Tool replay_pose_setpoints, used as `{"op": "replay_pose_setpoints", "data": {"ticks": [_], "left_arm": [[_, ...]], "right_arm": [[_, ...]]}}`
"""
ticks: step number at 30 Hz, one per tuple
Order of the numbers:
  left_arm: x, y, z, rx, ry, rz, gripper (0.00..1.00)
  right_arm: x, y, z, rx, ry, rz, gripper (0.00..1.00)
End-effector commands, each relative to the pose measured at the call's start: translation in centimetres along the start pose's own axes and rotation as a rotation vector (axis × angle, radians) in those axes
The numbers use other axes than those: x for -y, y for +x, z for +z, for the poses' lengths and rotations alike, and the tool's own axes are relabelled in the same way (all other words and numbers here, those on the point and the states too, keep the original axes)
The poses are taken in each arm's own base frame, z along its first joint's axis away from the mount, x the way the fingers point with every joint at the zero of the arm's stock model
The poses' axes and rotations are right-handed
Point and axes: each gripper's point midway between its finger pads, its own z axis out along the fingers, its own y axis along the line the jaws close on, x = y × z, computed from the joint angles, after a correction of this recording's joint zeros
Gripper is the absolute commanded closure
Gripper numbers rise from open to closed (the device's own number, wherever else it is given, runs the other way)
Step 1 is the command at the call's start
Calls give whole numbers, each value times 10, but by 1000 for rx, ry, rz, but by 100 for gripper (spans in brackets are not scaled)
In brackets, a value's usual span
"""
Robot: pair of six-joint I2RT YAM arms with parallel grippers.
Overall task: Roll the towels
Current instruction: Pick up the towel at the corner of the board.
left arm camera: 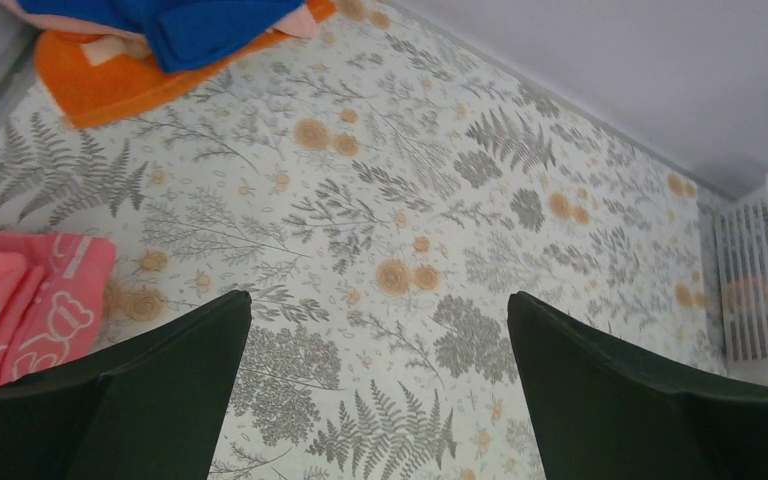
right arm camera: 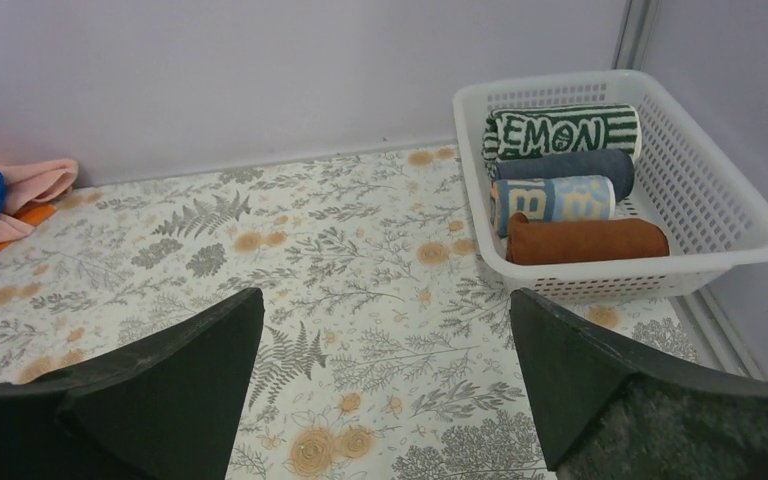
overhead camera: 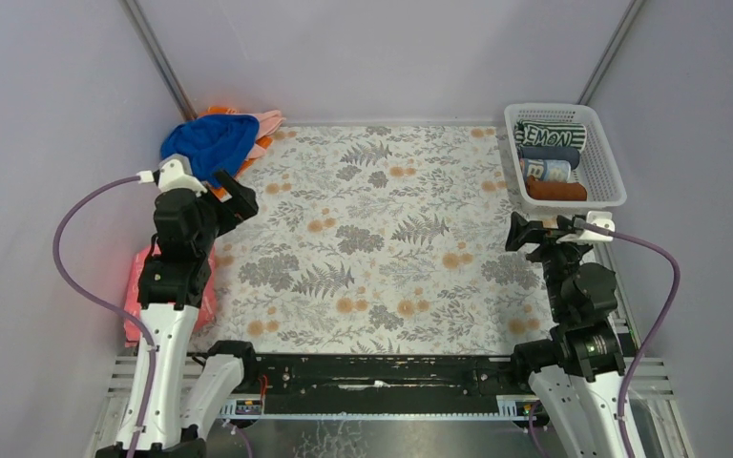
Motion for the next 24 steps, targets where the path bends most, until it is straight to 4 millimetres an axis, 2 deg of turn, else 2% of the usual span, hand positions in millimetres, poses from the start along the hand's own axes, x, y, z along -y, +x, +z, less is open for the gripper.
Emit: {"op": "replay_pose_setpoints", "data": {"ticks": [1, 4, 7, 12, 19, 24], "left_arm": [[15, -8, -9, 73, 18, 122, 0], [22, -7, -14, 103, 7, 177, 0], [18, -2, -10, 123, -6, 146, 0], [17, 8, 10, 135, -20, 98, 0], [24, 25, 49, 30, -54, 151, 0], [20, 36, 63, -7, -78, 173, 0]], "right_arm": [[3, -8, 5, 5, 27, -25, 1], [4, 2, 10, -45, 36, -28, 1], [2, 11, 12, -78, 26, -43, 1], [2, 13, 15, -67, 15, -79, 1], [-1, 25, 18, -98, -13, -111, 1], [-1, 27, 19, -90, -21, -125, 1]]}}
